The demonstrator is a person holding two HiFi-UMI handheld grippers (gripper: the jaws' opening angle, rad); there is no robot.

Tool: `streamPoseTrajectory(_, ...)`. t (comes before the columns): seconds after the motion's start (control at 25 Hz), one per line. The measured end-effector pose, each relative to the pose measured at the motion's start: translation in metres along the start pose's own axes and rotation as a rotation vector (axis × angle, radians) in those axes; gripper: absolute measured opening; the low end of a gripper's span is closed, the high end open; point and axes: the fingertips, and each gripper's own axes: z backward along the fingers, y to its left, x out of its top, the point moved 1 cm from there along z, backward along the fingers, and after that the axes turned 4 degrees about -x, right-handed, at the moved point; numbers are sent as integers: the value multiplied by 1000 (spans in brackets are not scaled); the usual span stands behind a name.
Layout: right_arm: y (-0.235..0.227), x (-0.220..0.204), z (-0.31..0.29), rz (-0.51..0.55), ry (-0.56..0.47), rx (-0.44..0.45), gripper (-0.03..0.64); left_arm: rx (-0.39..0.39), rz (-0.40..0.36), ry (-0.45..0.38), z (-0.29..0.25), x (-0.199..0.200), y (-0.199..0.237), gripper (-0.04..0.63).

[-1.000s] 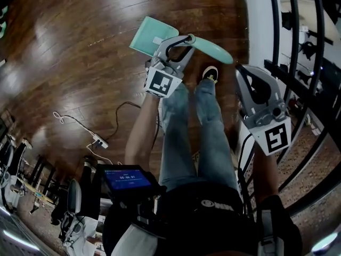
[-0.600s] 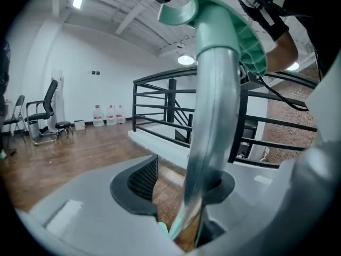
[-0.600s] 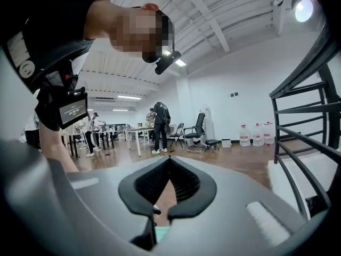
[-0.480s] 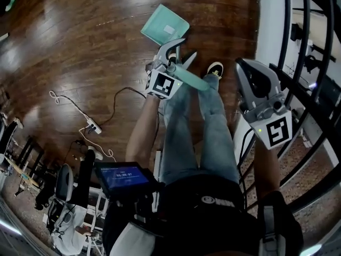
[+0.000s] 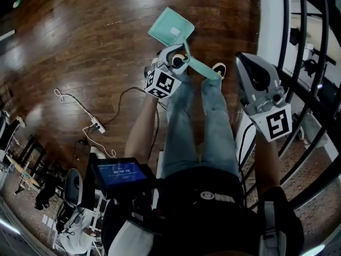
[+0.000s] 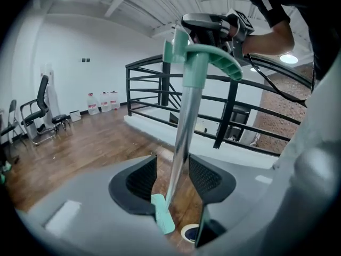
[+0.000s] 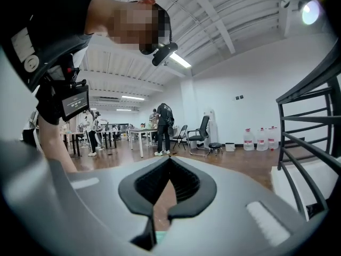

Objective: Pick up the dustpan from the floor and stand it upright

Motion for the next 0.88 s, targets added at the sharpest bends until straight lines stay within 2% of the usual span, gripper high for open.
streamPoseTrajectory(0.12, 1, 8, -1, 17, -5, -24, 3, 1, -7, 52, 20, -13, 7, 198)
streamPoseTrajectory(0.2, 9, 22, 4, 29, -21, -44, 3, 65, -12, 50, 49, -10, 14, 28)
streamPoseTrajectory(0.28, 27, 43, 12, 49, -49, -51, 3, 145, 9, -29, 90, 16, 20, 18)
streamPoseTrajectory(0.44, 70, 93, 36, 107, -68, -15, 3, 275, 55, -230, 178, 120, 7, 18)
streamPoseTrajectory(0.56, 86, 133, 74, 90, -63, 8, 3, 314, 111, -279, 221, 211, -31, 18)
streamPoseTrajectory(0.6, 91, 153, 86, 101, -91, 10, 3, 327, 94, -304, 234, 243, -41, 18)
streamPoseTrajectory(0.68, 107, 191, 105, 120, -173, 7, 3, 351, 7, -377, 261, 297, -61, 18)
streamPoseTrajectory(0.76, 119, 207, 117, 107, -232, 5, 3, 357, -60, -425, 277, 324, -78, 18)
streamPoseTrajectory(0.88, 115, 212, 113, 106, -298, 25, 3, 339, -101, -479, 276, 355, -76, 18)
